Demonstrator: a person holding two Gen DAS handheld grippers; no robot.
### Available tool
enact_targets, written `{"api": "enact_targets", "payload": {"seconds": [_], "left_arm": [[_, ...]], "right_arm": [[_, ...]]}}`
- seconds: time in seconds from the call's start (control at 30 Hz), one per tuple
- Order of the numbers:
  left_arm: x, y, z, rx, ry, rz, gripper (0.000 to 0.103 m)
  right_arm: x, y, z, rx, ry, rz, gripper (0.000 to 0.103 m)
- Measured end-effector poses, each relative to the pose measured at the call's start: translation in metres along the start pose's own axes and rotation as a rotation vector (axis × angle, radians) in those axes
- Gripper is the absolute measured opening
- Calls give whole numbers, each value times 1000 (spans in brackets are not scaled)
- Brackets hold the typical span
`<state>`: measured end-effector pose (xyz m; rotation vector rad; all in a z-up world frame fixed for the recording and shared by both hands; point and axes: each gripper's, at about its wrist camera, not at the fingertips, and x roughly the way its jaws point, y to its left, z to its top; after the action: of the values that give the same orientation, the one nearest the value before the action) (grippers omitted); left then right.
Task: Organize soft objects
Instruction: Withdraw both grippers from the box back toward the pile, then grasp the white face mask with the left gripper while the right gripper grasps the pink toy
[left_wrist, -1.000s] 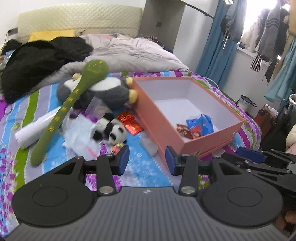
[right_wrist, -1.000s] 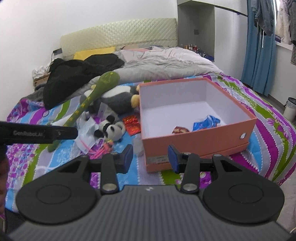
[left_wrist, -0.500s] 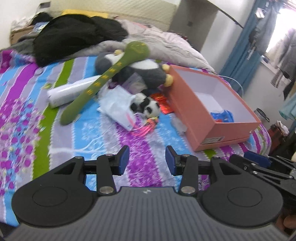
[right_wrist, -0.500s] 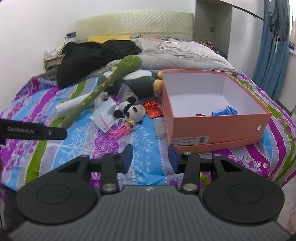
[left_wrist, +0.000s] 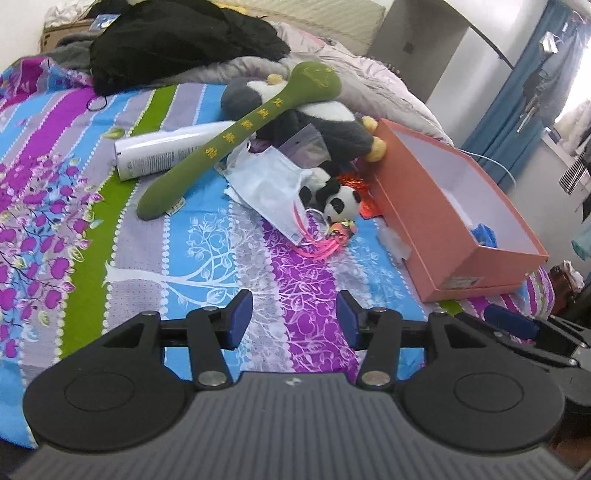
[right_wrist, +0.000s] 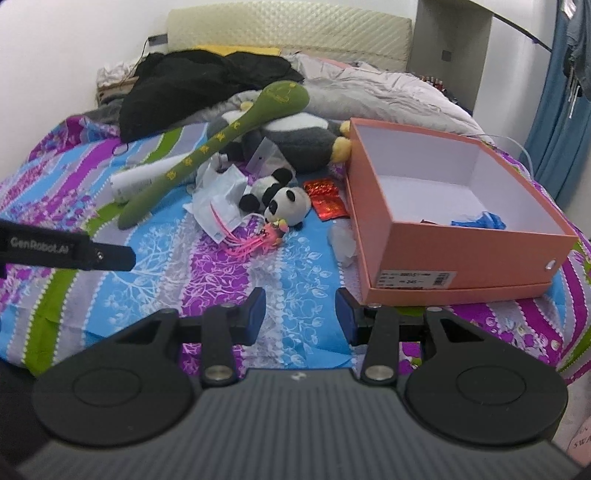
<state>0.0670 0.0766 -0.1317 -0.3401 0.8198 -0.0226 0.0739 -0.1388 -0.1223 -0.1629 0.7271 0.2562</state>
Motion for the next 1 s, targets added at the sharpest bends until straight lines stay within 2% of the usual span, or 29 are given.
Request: {"api": "enact_targets", "payload": {"seconds": [0.43, 0.73, 1.0], "left_arm": [[85, 24, 20, -121, 32, -11, 58], [132, 44, 45, -252, 37, -41, 58], [163, 69, 55, -397, 45, -107, 57]], "right_arm": [[85, 18, 11, -135, 34, -27, 43], [130, 16, 38, -45, 25, 58, 43], [173, 10, 49, 73, 89, 90, 44]]}}
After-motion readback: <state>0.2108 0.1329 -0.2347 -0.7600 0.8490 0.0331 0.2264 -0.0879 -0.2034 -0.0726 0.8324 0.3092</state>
